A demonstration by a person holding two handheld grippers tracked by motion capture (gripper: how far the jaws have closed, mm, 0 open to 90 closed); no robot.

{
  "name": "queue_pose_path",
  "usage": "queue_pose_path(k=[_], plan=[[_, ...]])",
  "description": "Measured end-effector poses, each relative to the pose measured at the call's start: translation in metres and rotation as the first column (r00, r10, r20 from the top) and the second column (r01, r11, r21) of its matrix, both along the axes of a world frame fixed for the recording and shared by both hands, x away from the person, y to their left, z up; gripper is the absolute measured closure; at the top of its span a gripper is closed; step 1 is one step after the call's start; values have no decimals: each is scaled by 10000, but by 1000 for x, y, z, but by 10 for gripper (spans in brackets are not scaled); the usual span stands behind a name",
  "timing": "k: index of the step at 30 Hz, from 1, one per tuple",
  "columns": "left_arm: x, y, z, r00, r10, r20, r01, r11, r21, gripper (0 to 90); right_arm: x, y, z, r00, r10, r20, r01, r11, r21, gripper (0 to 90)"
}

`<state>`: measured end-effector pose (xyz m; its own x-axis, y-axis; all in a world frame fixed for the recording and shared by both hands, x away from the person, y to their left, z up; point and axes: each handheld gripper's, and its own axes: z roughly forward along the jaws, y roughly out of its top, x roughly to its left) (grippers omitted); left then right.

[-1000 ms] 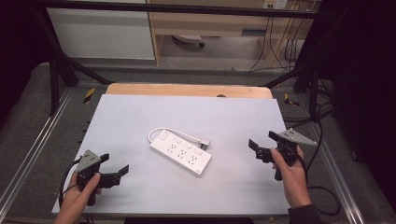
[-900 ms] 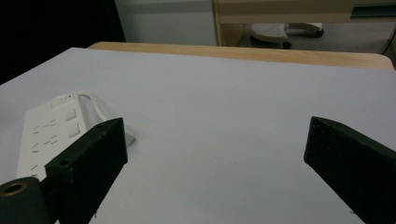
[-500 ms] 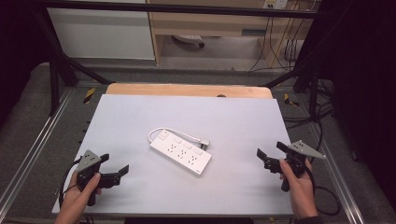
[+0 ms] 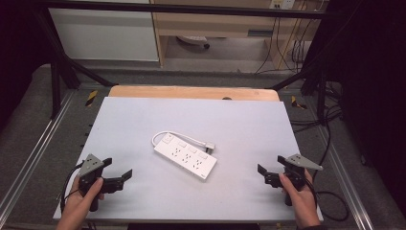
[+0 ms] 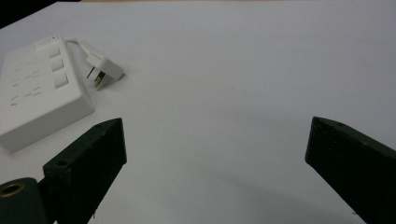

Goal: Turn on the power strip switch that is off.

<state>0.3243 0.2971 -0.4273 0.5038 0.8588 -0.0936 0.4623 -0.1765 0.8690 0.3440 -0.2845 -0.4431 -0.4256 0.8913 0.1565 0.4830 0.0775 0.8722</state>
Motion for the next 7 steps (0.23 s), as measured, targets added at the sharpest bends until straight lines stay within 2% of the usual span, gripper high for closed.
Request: queue_pose_path(k=[1,2,6,7], plan=[[0,0,0,10000,-6,-14,6,10000,10,66,2,6,-4,9997,126,-227,-126,9999,23,52],[0,0,0,10000,-3,-22,3,10000,23,66,2,6,-4,9997,126,-227,-126,9999,23,52],[0,-1,0,10000,4,2,-4,10000,-35,66,12,22,-14,9955,358,-877,-421,9966,-705,51],[0,-1,0,10000,-3,0,3,10000,-9,66,14,25,-15,9951,376,-910,-455,9953,-859,51]])
